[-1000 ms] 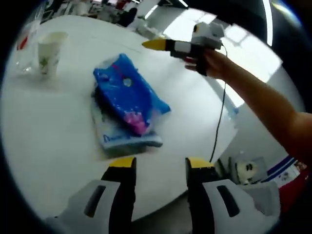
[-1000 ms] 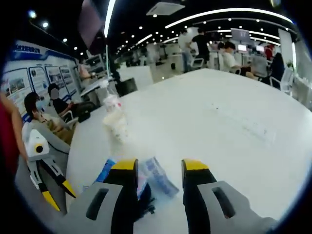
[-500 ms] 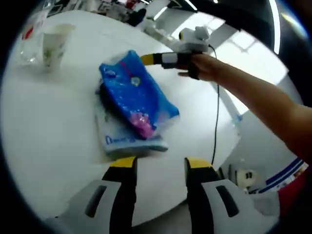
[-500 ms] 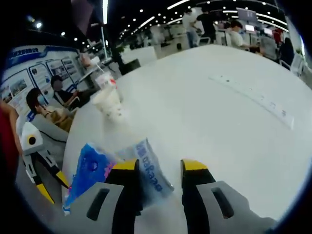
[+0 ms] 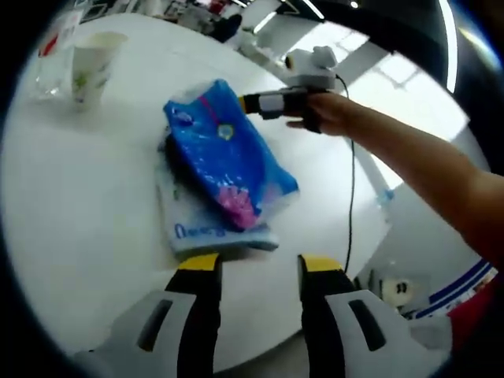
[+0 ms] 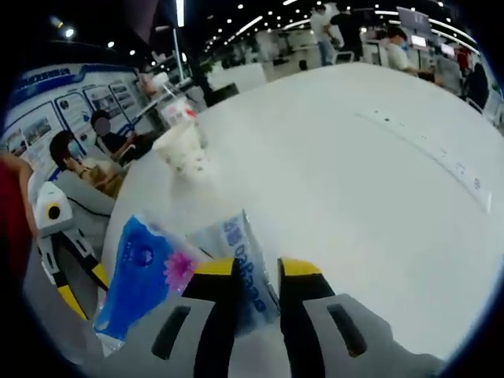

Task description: Arrange the tabletop items into an orderly group along one side of the table until the central work area is clear of visible clutter.

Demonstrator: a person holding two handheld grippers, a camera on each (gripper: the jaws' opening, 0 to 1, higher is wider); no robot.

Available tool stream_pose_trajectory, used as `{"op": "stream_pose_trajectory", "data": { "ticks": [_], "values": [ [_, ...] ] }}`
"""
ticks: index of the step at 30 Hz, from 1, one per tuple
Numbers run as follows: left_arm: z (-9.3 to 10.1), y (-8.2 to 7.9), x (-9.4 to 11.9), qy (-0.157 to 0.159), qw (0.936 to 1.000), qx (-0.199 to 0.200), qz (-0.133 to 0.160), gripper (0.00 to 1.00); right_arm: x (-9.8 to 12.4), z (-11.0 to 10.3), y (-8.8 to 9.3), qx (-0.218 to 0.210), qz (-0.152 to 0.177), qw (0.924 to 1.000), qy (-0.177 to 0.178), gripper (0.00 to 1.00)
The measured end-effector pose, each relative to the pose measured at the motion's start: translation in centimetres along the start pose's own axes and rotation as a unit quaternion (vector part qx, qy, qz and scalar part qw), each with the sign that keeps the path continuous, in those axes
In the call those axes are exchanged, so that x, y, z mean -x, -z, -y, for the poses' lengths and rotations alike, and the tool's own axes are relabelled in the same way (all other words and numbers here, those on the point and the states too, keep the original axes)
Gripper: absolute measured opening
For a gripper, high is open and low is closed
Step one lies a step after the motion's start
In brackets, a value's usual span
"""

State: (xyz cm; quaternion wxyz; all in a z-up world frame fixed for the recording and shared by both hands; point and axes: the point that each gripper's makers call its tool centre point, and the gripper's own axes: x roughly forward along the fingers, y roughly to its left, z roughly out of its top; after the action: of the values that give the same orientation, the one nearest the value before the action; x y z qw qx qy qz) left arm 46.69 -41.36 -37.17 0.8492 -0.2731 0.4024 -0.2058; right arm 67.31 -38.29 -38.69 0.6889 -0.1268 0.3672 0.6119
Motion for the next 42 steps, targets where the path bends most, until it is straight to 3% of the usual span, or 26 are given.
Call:
{"op": "stream_pose_trajectory", "data": {
  "ticks": [7,18,42],
  "values": [
    [-0.5,-0.3,-0.2,-0.006,1.0000,0.001,0.002,0.35,0.2,-0.5,0.3,0.020,0.000,0.9997,-0.011,0.03],
    [-1.6,-0.9,0.0,-0.020,0.9998,0.006,0.008,0.35,1.7,-0.2,1.4,0.009,0.001,0.9999,0.005,0.03],
    [-5.1,-3.3,0.4,-0.056,0.9982,-0.008,0.021,0.30,6.8,-1.7,6.9,-0.058,0.017,0.9973,0.042,0.04]
  ]
}}
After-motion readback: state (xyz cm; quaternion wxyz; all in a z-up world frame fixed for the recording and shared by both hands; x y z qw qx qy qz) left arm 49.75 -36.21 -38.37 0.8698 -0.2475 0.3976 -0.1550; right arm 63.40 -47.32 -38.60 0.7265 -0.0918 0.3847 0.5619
